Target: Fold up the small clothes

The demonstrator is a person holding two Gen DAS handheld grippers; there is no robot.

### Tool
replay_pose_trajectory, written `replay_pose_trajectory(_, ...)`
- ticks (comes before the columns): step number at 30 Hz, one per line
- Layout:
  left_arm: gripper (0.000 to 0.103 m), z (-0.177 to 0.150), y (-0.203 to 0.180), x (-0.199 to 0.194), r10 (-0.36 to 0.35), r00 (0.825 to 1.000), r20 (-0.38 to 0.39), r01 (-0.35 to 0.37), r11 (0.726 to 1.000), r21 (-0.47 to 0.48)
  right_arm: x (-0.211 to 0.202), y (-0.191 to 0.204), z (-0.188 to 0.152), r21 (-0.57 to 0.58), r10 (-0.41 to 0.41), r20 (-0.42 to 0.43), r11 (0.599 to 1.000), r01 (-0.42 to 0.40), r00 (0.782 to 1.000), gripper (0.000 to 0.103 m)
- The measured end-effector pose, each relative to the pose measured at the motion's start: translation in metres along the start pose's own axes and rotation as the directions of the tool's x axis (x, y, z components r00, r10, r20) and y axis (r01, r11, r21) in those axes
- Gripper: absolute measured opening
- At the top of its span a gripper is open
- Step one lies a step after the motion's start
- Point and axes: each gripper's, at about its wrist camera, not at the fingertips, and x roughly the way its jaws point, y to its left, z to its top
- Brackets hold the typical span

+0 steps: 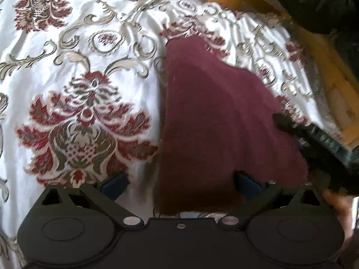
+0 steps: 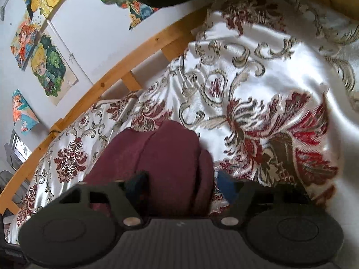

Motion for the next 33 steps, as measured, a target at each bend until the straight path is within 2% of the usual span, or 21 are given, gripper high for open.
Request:
replay_pose_trajectory(5,0.102,0.019,0.004,0.006,-0.068,0.998,0.016,0.068,0.997,-0.030,0.005,-0.007,0.003,0.049,0.025,0.001,0.998,-0.025,1.000,0.069)
replay_pose_trajectory(10,0.102,0.032,0.009,0.022,-0.080,0.996,-0.037,0.079,0.996,-0.038,0.020,-0.010,0.009,0.067,0.048,-0.003,0.997,-0.048,0.999,0.068)
replay_pose_trajectory(12,0.102,0.031,0.010,0.025,-0.089,0.995,-0.042,0.087,0.995,-0.042,0.020,-0.011,0.007,0.074,0.051,-0.002,0.996,-0.051,0.999,0.064)
replay_pose_trajectory(14,0.102,0.030,0.010,0.028,-0.100,0.994,-0.048,0.098,0.994,-0.045,0.019,-0.013,0.007,0.088,0.056,-0.008,0.995,-0.055,0.998,0.053)
replay_pose_trajectory(16,0.102,0.029,0.010,0.029,-0.117,0.992,-0.051,0.115,0.992,-0.050,0.019,-0.013,0.006,0.091,0.055,-0.012,0.994,-0.053,0.998,0.048)
replay_pose_trajectory(19,0.090,0.031,0.008,0.030,-0.150,0.987,-0.061,0.147,0.988,-0.046,0.017,-0.007,0.004,0.062,0.040,-0.009,0.997,-0.040,0.999,0.041)
replay_pose_trajectory(20,0.080,0.031,0.007,0.031,-0.170,0.983,-0.073,0.166,0.985,-0.052,0.016,-0.004,0.004,0.048,0.034,-0.006,0.998,-0.033,0.999,0.039)
replay_pose_trajectory(21,0.079,0.033,0.006,0.031,-0.171,0.981,-0.086,0.166,0.984,-0.064,0.015,-0.001,0.004,0.032,0.027,-0.005,0.999,-0.027,1.000,0.037)
replay_pose_trajectory(22,0.077,0.035,0.005,0.031,-0.160,0.983,-0.094,0.154,0.986,-0.065,0.014,0.002,0.004,0.012,0.024,-0.003,1.000,-0.024,1.000,0.033)
replay_pose_trajectory(25,0.062,0.039,0.000,0.027,-0.132,0.986,-0.103,0.129,0.991,-0.035,0.007,0.018,0.004,-0.060,0.009,0.021,0.998,-0.008,1.000,0.027)
replay_pose_trajectory(27,0.046,0.041,-0.006,0.021,-0.122,0.988,-0.093,0.124,0.992,0.015,-0.002,0.032,0.005,-0.111,0.001,0.042,0.994,0.004,0.999,0.025)
replay_pose_trajectory(30,0.038,0.043,-0.014,0.009,-0.113,0.991,-0.066,0.119,0.989,0.088,-0.016,0.057,0.008,-0.199,-0.003,0.079,0.980,0.019,0.997,0.024)
replay_pose_trajectory(33,0.036,0.047,-0.019,-0.008,-0.122,0.992,-0.019,0.123,0.980,0.154,-0.028,0.086,0.014,-0.276,-0.006,0.106,0.961,0.035,0.994,0.024)
